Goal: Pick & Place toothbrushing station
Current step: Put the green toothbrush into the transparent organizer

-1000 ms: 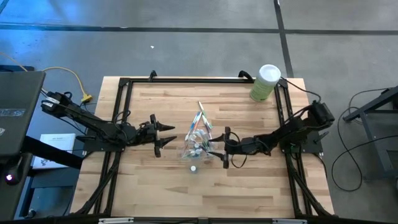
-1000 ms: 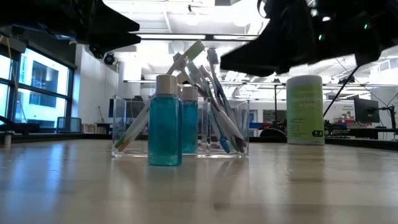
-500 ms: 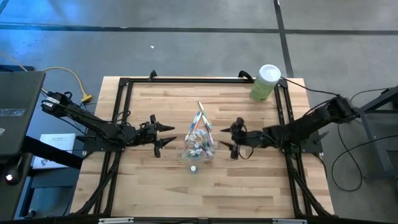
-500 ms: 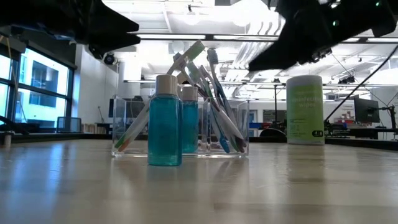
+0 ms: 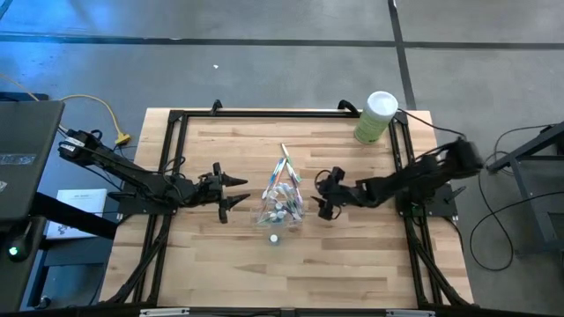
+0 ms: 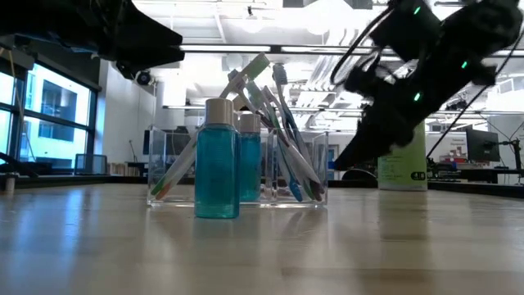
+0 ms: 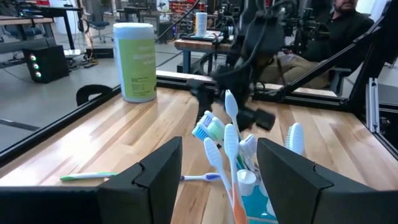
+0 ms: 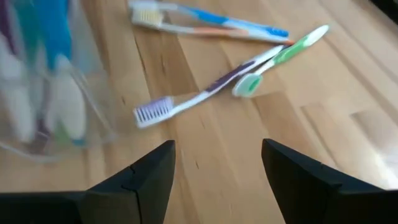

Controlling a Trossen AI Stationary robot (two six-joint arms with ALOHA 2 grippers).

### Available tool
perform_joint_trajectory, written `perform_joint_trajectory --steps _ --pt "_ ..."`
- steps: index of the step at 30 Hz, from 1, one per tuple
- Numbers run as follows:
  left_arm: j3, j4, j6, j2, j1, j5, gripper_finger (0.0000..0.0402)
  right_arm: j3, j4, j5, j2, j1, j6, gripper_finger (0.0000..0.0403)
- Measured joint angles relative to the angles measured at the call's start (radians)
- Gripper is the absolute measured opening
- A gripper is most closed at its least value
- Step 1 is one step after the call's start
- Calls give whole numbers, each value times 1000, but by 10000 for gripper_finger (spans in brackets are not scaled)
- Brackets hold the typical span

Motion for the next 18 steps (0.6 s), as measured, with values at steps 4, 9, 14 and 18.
perform_joint_trajectory --steps 4,9,14,18 --pt "0 0 0 0 0 0 203 0 158 2 140 -28 -44 231" --pt "0 -1 0 0 0 0 203 0 326 4 271 -67 -58 231" --pt "0 -16 1 0 1 -2 203 1 471 3 355 -105 -57 231" --pt "0 -15 5 0 5 -5 203 1 564 -3 398 -132 -85 231"
